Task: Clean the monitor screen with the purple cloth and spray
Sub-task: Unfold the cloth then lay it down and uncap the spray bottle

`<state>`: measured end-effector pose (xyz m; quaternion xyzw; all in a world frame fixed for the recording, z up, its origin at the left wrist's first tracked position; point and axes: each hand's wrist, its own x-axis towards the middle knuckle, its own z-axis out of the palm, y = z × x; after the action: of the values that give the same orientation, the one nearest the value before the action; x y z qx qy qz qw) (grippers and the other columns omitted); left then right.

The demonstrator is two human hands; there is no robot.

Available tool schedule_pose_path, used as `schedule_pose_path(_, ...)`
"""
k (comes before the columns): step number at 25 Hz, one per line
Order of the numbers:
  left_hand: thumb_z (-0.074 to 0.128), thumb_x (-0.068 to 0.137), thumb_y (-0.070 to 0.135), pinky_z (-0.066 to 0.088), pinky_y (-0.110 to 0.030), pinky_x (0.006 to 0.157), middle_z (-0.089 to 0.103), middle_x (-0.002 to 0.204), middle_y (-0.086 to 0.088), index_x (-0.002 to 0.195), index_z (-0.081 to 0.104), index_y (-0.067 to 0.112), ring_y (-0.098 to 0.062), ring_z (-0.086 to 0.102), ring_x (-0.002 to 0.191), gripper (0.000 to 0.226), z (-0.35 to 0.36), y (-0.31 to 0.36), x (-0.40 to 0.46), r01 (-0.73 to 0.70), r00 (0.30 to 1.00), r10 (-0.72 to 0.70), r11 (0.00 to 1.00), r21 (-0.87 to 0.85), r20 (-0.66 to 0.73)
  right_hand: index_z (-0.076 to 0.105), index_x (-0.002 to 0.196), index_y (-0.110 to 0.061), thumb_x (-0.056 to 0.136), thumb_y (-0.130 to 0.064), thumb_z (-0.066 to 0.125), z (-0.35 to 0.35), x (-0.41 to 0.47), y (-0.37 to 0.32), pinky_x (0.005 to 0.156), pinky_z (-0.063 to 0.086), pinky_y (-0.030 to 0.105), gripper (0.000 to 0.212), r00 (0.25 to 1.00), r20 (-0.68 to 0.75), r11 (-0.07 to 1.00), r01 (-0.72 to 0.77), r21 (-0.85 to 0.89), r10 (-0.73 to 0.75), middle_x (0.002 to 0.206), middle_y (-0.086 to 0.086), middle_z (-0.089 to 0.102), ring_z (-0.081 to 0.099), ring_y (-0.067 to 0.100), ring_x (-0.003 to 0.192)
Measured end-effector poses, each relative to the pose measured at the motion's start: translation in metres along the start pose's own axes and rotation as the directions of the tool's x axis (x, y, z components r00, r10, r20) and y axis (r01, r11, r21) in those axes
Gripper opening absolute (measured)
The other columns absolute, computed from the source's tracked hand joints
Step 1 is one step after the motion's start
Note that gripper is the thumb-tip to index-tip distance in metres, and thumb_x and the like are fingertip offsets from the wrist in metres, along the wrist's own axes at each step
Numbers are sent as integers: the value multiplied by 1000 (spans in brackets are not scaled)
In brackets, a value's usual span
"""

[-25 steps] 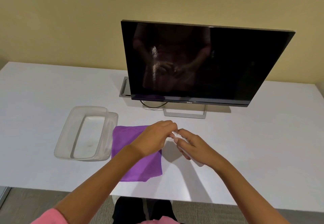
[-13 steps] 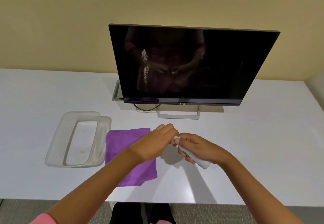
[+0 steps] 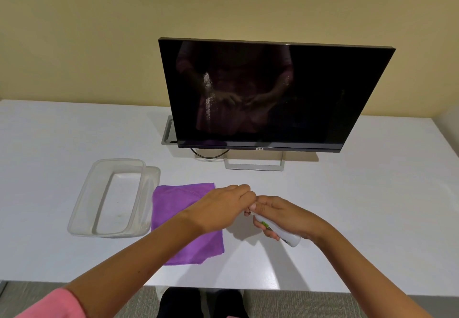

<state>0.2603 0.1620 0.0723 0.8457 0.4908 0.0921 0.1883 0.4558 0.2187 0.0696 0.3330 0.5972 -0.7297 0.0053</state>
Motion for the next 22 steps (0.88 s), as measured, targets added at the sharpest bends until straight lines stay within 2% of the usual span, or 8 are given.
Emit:
schedule_pose_path(4,42,75,-9,42,-35,62,51,97,-2,98,49,14,-19,48,85,33,3,3,-1,5,1000,-5,1000,1,-12,62,105,-15,96,-48,49,-1,-2,3,49,40,27,36,999,45,999,-2,36,1,71,3,54,45,19,51)
schedule_pose_path(8,41,75,-9,31,-28,58,50,96,-2,97,50,13,-17,46,83,33,4,7,-1,0,1000,0,1000,0,-27,60,109,-14,96,-49,49,-6,-4,4,48,40,25,38,995,101,997,-14,77,7,69,4,51,43,18,49)
schedule_pose_path(12,40,70,-10,35,-31,57,47,97,0,98,49,15,-15,42,81,39,0,6,0,13,1000,-13,999,-34,-22,60,113,-17,98,-48,47,-9,-10,4,46,40,23,37,991,135,993,-35,116,19,67,4,48,41,18,48)
schedule_pose_path(15,43,79,-7,44,-35,62,47,103,1,107,49,16,-13,45,88,37,6,6,1,36,999,-38,997,-71,-32,61,109,-10,98,-46,46,-11,-11,4,47,40,24,40,996,89,997,-26,66,20,66,5,49,42,19,48)
schedule_pose_path(16,44,85,-4,46,-36,67,48,106,0,111,50,15,-13,49,93,33,10,5,2,56,997,-61,993,-104,-42,61,106,-7,98,-45,47,-12,-10,5,48,40,25,42,998,58,999,-27,43,24,66,5,50,43,20,49)
schedule_pose_path(18,44,94,4,47,-32,74,50,110,-2,114,52,11,-9,54,94,22,19,-1,4,146,979,-178,951,-273,-96,62,98,-5,98,-43,48,-16,-9,8,54,43,27,40,999,-17,1000,-28,5,28,67,5,53,47,21,53)
schedule_pose_path(20,48,97,12,45,-25,79,50,106,0,110,57,9,-9,55,89,16,32,-11,5,241,929,-337,863,-445,-151,63,93,-8,98,-41,49,-19,-8,15,64,45,27,36,993,-117,1000,-24,-18,21,72,3,59,52,20,63)
schedule_pose_path(22,55,94,14,42,-17,78,49,99,2,105,64,9,-9,52,84,15,51,-20,6,318,873,-465,768,-557,-144,64,91,-11,96,-43,50,-20,-6,24,72,44,26,35,971,-239,997,-8,-73,-10,78,-1,62,55,14,71)
